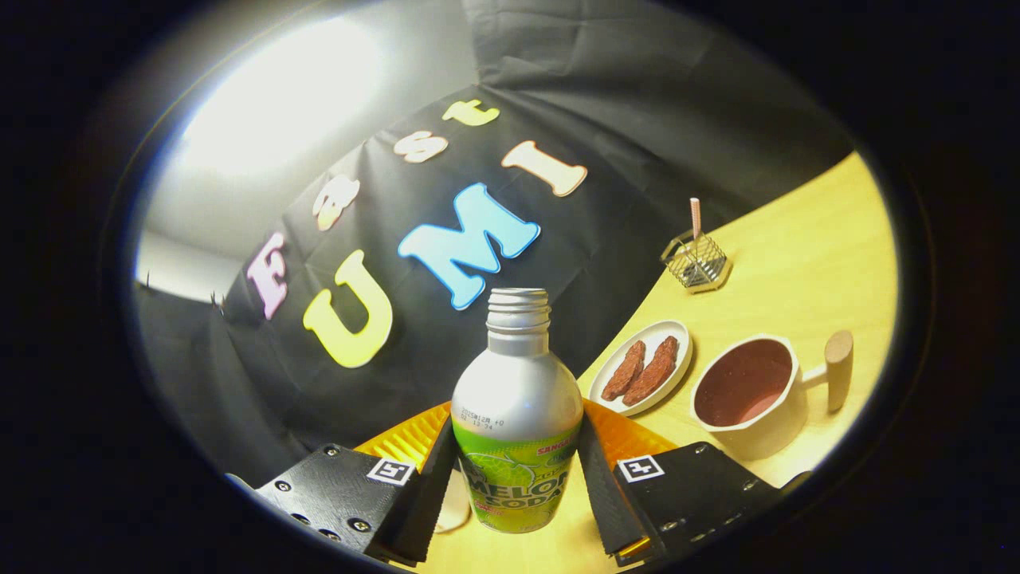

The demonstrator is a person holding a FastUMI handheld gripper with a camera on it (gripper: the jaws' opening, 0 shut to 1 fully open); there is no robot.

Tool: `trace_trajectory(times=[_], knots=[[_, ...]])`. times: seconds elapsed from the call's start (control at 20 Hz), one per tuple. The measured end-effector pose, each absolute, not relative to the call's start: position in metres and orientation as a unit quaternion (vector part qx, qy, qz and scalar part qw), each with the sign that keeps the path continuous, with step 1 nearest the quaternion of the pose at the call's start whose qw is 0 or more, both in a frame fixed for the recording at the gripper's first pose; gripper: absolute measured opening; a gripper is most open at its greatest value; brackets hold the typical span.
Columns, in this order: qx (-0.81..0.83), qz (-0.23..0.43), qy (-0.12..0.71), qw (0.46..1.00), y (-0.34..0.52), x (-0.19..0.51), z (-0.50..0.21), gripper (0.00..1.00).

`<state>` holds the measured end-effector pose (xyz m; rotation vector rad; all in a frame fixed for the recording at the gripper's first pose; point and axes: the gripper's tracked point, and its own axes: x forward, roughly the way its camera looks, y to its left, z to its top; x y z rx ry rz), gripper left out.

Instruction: Take the bottle from table, then pour the juice into the cup, finally place the bottle on the coaster

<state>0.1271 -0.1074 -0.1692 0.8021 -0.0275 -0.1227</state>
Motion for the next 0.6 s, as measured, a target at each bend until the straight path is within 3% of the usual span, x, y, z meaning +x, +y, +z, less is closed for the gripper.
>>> trace_trajectory(times=[0.6], knots=[[0.031, -0.121, 0.055, 0.991, -0.084, 0.116, -0.126, 0.78]])
